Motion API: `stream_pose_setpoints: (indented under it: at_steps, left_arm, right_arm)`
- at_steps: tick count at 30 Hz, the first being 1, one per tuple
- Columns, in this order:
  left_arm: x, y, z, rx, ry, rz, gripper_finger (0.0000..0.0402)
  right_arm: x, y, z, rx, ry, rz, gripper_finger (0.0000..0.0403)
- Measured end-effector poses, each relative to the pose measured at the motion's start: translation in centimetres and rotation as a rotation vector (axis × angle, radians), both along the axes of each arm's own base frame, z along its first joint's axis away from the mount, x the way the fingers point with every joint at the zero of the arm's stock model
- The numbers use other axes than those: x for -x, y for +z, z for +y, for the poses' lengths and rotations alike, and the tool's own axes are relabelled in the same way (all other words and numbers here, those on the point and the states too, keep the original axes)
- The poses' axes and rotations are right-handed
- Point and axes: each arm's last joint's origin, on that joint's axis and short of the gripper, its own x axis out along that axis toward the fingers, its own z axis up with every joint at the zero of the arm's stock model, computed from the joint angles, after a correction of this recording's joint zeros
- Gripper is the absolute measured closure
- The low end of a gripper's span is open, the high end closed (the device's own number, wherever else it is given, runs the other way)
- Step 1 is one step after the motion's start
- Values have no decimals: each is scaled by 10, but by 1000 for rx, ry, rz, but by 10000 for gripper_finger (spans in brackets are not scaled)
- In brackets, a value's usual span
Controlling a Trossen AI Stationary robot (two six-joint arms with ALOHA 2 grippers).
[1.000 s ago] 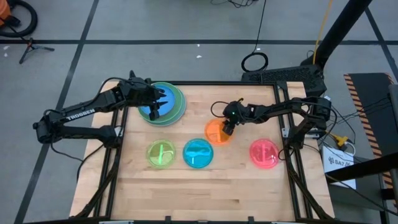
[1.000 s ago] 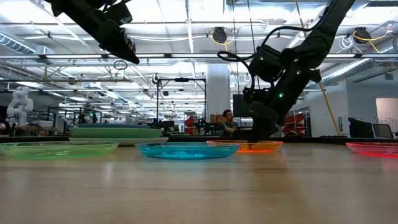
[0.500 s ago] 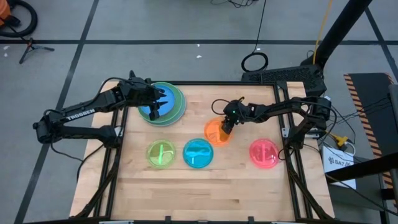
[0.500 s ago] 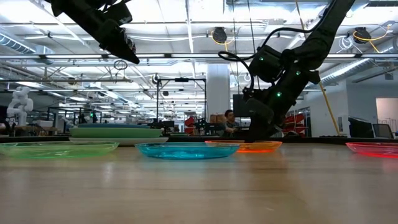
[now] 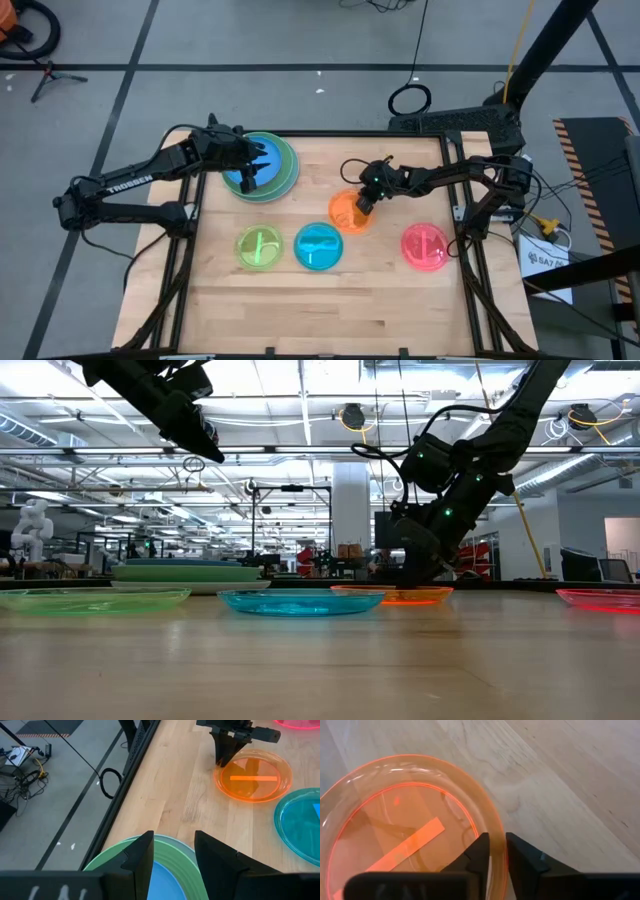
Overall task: Stack plastic plates
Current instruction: Stack the orange plate on top of the blue plate
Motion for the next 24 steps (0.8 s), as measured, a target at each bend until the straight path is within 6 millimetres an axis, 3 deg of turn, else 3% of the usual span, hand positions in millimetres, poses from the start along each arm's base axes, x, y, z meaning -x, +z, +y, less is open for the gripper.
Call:
stream_pose_setpoints:
  at_steps: [9, 24]
  left_arm:
    - [-1, 2, 1, 3, 10, -24, 252]
    - [-2, 4, 1, -4, 13, -51, 252]
  right_arm:
    - [2, 5, -9, -37, -94, -55, 398]
    - [2, 39, -28, -120, -296, -356, 402]
